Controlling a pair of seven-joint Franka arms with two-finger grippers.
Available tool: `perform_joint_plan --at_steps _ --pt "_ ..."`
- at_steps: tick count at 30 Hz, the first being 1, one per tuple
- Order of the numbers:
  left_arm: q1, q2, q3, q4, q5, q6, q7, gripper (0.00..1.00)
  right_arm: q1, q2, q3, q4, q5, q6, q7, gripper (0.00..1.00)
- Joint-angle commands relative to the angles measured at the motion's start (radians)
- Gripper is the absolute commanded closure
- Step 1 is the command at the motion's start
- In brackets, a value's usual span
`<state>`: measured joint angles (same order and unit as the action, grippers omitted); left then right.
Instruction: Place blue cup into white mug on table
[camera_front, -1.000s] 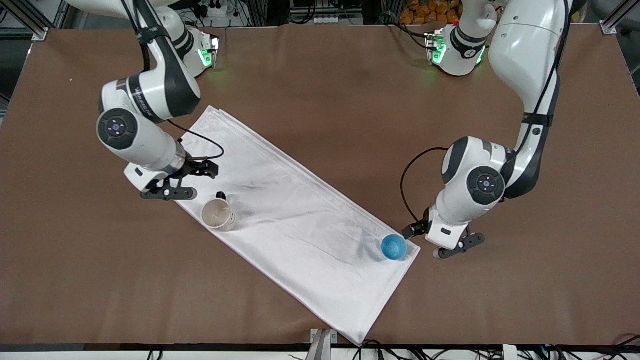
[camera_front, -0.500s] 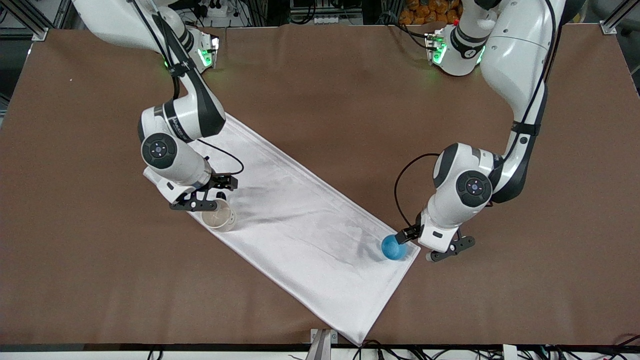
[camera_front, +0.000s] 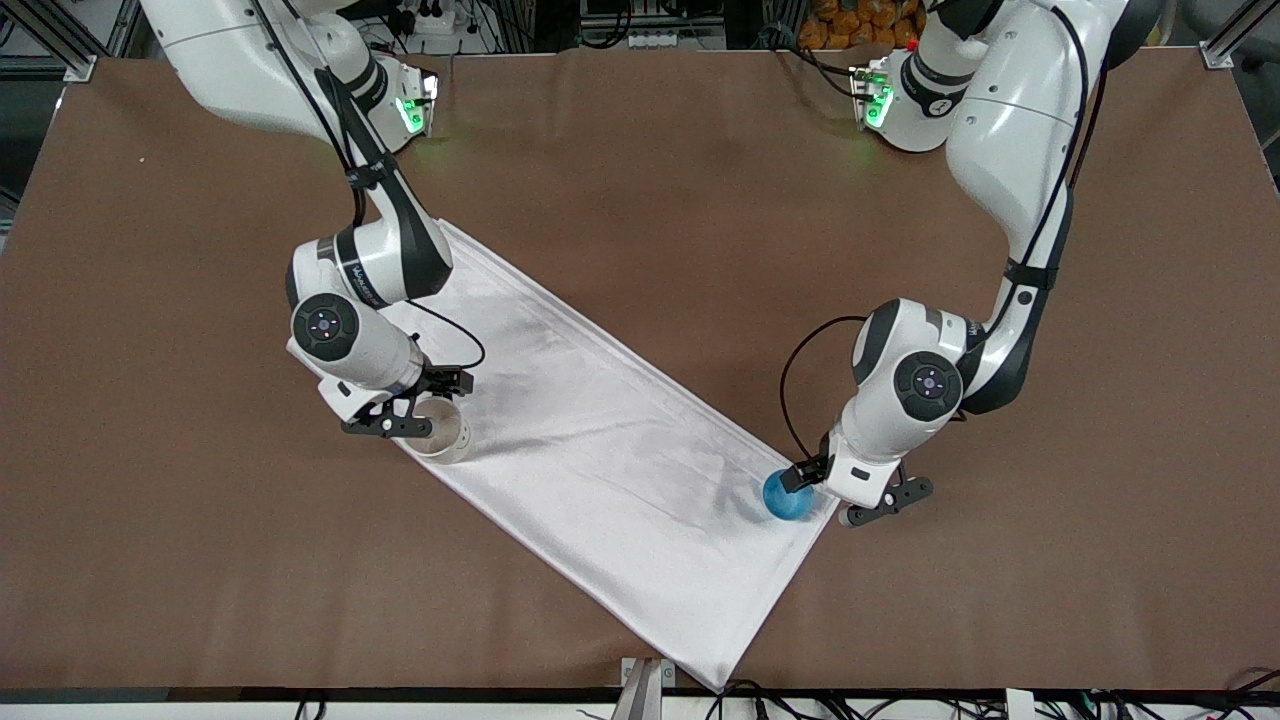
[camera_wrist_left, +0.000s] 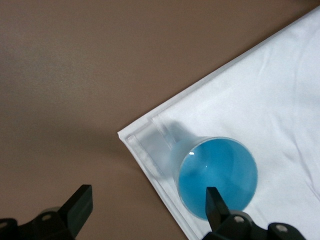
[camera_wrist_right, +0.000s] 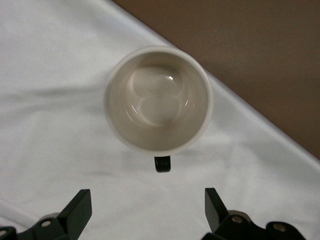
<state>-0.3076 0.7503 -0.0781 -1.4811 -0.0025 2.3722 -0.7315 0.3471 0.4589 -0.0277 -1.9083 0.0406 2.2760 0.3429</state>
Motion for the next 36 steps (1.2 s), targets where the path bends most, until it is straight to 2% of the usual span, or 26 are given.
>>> perform_joint_plan --at_steps 1,2,4,6,7,10,14,16,17,24,36 --pt "-0.014 0.017 0.006 0.027 0.016 0.009 -0.083 0.46 -0.010 0.017 0.008 0.005 0.010 0.030 0.011 0.06" --pt "-0.016 0.020 0.006 0.027 0.016 0.010 -0.104 0.59 -0.010 0.018 0.008 0.005 0.010 0.033 0.011 0.09" --pt "-0.025 0.023 0.008 0.027 0.019 0.012 -0.134 0.80 -0.010 0.021 0.006 0.006 0.010 0.036 0.011 0.15" --pt "-0.034 0.026 0.011 0.027 0.021 0.012 -0.143 0.95 -0.010 0.021 0.008 0.006 0.010 0.039 0.011 0.23" --pt "-0.036 0.026 0.011 0.027 0.022 0.013 -0.143 1.00 -0.010 0.023 0.006 0.006 0.010 0.043 0.010 0.31" --pt "-0.036 0.027 0.011 0.027 0.024 0.013 -0.141 1.00 -0.008 0.029 0.006 0.006 0.009 0.059 0.010 0.56" --pt "-0.036 0.029 0.012 0.027 0.025 0.013 -0.138 1.00 -0.005 0.030 0.006 0.008 0.005 0.060 0.008 0.83" --pt "-0.036 0.029 0.012 0.027 0.025 0.013 -0.137 1.00 -0.003 0.030 0.006 0.009 0.005 0.057 0.008 0.97" --pt "-0.034 0.029 0.012 0.027 0.025 0.013 -0.135 1.00 -0.003 0.030 0.006 0.011 0.004 0.056 0.008 1.00" --pt "-0.030 0.014 0.012 0.027 0.025 0.012 -0.138 1.00 0.001 0.012 0.008 0.034 0.005 0.033 0.008 1.00" --pt "-0.028 -0.028 0.011 0.022 0.025 -0.011 -0.140 1.00 0.110 0.026 0.011 0.213 0.010 -0.096 0.192 1.00"
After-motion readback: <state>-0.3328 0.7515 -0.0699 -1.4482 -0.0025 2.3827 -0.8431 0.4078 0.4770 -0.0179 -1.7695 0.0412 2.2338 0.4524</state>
